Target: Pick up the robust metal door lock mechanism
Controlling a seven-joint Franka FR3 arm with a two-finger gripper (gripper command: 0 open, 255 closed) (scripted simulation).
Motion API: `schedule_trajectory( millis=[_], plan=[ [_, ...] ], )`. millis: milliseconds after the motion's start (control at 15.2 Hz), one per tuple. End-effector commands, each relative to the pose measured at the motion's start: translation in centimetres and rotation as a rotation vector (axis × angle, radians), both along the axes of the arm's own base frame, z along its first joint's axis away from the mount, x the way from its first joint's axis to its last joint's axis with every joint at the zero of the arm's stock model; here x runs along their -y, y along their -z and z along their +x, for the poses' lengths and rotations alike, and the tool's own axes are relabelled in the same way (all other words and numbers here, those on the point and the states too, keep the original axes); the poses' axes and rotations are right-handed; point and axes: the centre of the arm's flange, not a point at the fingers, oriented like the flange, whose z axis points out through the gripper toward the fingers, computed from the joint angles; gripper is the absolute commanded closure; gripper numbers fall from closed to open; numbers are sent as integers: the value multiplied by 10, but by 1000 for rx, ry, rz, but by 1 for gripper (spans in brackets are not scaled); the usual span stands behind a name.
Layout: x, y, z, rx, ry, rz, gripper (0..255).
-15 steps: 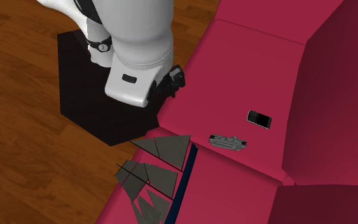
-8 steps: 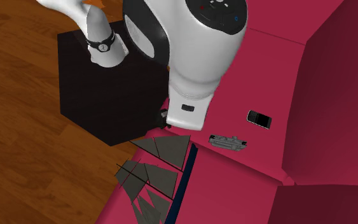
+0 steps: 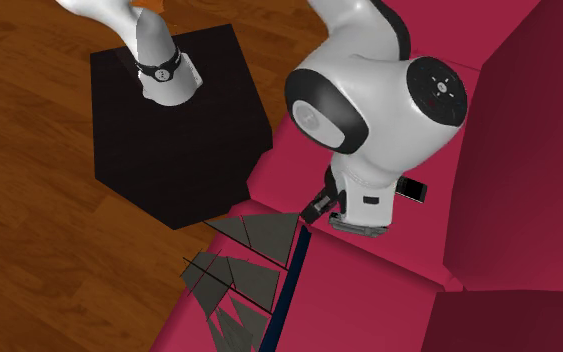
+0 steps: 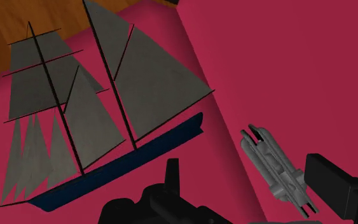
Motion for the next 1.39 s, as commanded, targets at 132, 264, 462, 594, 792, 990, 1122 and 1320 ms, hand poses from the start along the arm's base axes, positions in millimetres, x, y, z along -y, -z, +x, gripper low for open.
schedule_trajectory(
  millis=[132,264,462,594,792,990,1122,1320],
  plan=[
    [-38,36,19,-9,-76,-26,0],
    [-59,55,25,-13,-114,-38,0],
    [-89,83,32,-20,-170,-57,0],
    [-109,103,36,-25,-208,-70,0],
    [-140,132,40,-32,-265,-89,0],
    [-161,154,42,-37,-305,-102,0],
    [-161,164,42,-37,-305,-102,0],
    [-161,180,42,-37,-305,-102,0]
  ],
)
